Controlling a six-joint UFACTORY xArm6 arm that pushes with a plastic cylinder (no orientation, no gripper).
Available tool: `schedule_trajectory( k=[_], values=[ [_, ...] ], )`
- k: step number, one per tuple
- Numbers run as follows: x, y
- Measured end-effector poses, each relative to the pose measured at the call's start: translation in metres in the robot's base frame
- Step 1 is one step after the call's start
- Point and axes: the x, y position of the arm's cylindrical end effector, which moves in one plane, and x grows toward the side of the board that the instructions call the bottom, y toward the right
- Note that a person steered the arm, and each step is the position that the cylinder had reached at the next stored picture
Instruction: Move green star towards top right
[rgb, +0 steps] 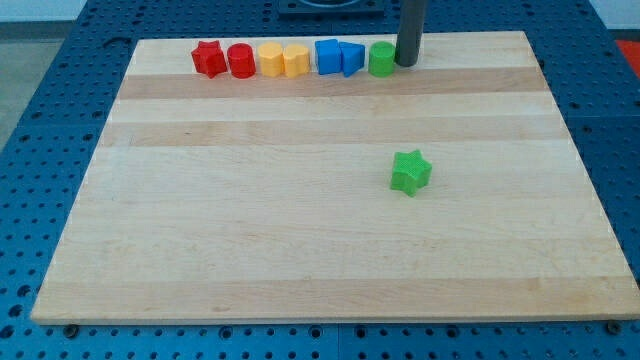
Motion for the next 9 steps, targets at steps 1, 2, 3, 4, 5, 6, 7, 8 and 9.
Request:
schedule_trajectory(
  k=[1,2,3,4,5,6,7,8,9],
  values=[
    [0.017,0.0],
    [0.019,-0.01],
    [0.013,-0.022],
    [0.013,-0.027],
    [0.029,-0.009],
    [0.049,0.054],
    [0.101,0.104],
    [0.177,0.119],
    [0.253,0.117]
  ],
)
